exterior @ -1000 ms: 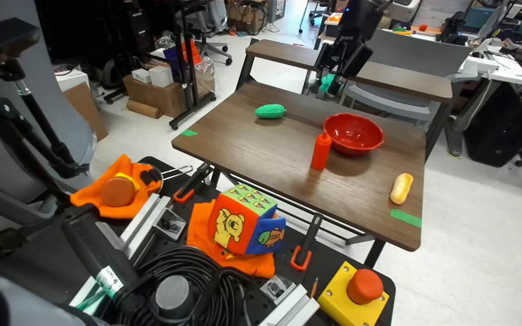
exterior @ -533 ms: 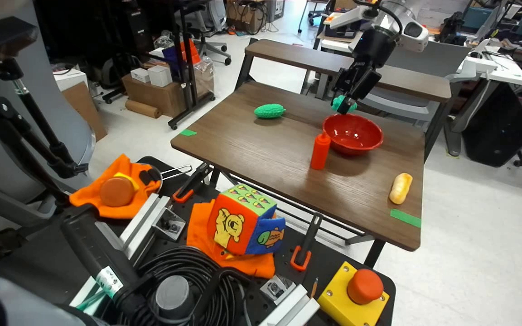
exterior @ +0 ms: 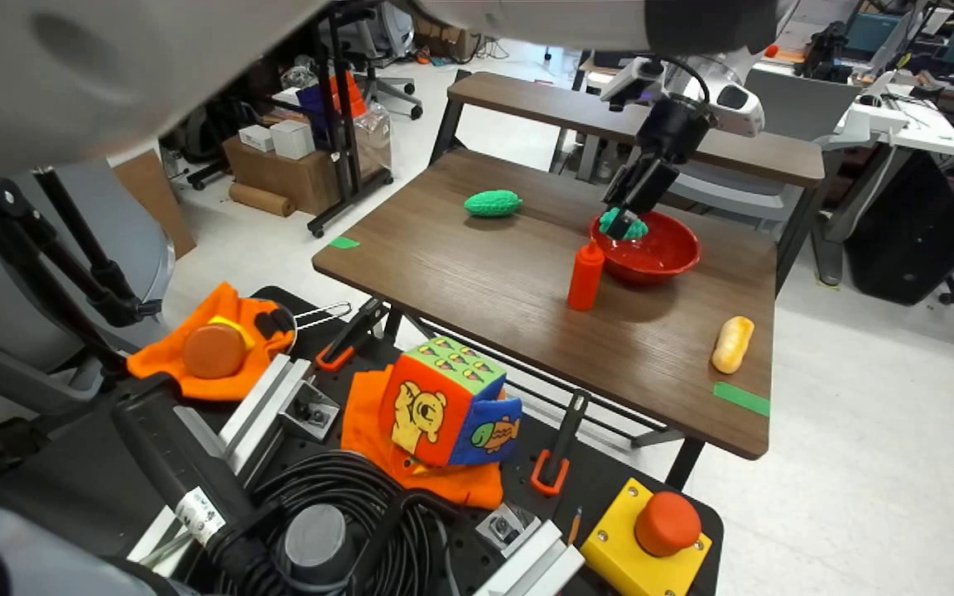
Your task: Put the toy grapes in the bowl
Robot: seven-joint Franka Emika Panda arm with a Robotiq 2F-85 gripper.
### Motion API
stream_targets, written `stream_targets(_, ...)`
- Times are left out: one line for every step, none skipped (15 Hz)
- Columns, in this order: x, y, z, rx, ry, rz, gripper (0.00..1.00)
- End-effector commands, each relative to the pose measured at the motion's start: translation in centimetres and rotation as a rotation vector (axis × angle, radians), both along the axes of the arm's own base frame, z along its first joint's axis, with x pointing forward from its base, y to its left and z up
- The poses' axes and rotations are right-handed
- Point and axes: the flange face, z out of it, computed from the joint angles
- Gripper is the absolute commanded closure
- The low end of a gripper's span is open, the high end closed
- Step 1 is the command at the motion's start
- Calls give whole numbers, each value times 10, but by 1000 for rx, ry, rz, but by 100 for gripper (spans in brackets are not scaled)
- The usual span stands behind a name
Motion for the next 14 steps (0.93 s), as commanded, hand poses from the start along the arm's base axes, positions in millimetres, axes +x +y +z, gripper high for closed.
stream_targets(-5,-9,-7,25,64,-66,76)
stream_targets(-8,-11,-9,28,81,-77,76)
stream_targets(-9,-13,-10,27,94,-85,76)
stream_targets(-11,-15,-12,23,105,-93,76)
stream_targets(-12,-17,-12,17,110,-100,76)
stream_targets(-12,-18,-13,8,114,-105,63)
stream_targets(-11,-19,-13,-8,107,-111,30)
stream_targets(-9,-20,-12,-26,99,-115,30)
stream_targets(-8,-19,-11,-37,88,-115,19)
stream_targets(-7,-19,-10,-42,82,-121,12)
stream_targets(-7,-19,-9,-41,83,-124,5)
stream_targets(-6,-19,-9,-46,81,-127,0)
stream_targets(-5,-18,-7,-44,77,-125,0)
stream_targets(-4,-17,-5,-41,70,-120,0)
